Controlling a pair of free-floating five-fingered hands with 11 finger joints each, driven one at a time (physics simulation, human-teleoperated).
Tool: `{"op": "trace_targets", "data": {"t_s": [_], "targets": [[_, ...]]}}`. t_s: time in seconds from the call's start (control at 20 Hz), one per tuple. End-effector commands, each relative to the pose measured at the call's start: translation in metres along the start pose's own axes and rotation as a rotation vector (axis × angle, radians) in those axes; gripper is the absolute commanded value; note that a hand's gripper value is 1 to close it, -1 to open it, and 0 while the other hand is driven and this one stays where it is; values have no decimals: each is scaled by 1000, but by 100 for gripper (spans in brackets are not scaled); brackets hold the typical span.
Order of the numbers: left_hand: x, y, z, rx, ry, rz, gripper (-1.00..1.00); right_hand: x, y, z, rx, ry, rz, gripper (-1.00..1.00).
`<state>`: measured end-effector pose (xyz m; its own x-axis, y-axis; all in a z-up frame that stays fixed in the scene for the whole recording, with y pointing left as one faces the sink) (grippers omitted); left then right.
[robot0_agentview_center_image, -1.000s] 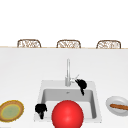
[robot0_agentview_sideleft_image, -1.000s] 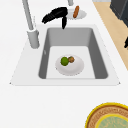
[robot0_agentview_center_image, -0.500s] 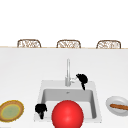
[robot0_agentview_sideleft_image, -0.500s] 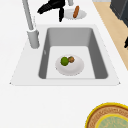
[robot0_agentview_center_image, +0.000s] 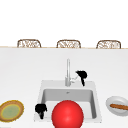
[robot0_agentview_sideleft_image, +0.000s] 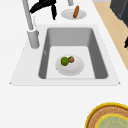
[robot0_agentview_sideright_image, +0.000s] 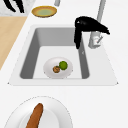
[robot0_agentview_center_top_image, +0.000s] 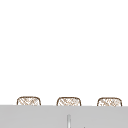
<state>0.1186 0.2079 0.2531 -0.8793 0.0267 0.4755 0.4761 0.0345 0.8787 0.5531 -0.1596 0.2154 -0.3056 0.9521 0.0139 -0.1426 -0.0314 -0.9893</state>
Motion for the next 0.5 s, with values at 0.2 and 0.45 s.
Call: {"op": "trace_targets", "data": {"t_s": [0.2,0.45], "targets": [[0,0,0,0,0,0,0,-4,-8,-38,191,1,-37,-100],[0,0,0,0,0,0,0,-9,-20,-65,288,1,-76,-100]]}}
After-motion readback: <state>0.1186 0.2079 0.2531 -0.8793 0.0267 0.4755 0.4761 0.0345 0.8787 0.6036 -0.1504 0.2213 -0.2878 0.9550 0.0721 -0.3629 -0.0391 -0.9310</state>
